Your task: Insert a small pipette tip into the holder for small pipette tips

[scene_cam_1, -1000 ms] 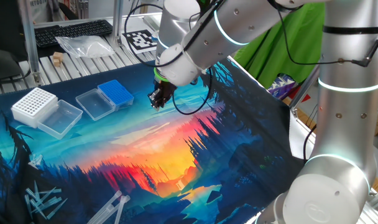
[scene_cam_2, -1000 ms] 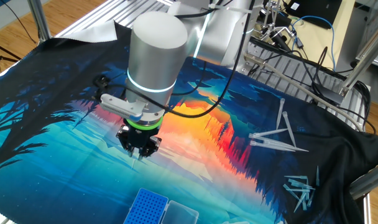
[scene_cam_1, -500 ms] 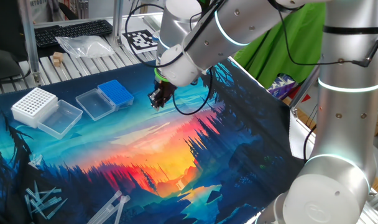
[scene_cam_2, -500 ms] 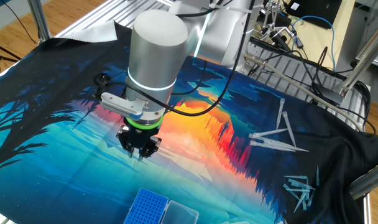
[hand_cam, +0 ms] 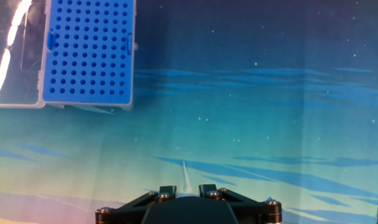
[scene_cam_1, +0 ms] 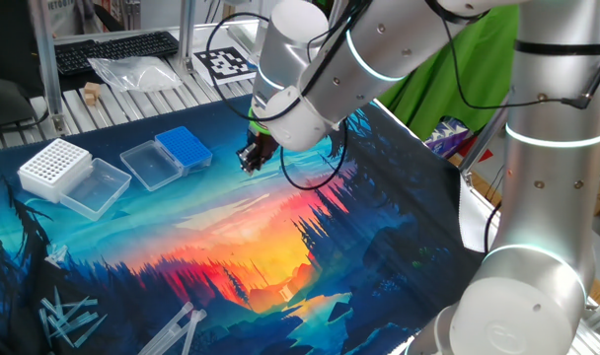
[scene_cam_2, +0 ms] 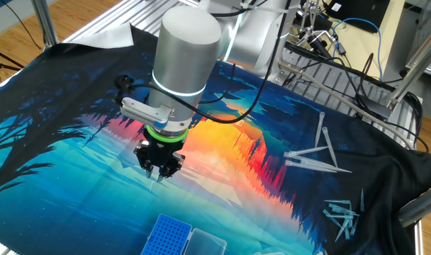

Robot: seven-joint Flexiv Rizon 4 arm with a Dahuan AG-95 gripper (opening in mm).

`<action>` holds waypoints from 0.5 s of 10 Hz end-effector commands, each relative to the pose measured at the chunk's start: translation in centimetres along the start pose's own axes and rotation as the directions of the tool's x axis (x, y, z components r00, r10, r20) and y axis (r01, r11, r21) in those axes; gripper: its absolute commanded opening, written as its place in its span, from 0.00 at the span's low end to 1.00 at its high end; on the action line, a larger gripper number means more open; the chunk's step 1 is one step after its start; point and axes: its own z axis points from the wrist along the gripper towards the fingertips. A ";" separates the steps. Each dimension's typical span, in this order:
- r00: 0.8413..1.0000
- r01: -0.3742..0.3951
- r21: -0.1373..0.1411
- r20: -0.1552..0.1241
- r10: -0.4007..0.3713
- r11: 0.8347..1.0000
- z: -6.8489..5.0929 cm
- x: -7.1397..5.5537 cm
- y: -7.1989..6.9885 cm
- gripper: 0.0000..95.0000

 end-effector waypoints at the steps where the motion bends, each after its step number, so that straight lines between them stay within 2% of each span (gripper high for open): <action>1: 1.000 -0.003 0.005 0.019 0.003 1.000 0.1 -0.1 0.0 0.20; 5: 0.998 -0.006 0.013 0.060 0.006 1.000 0.1 -0.1 -0.1 0.20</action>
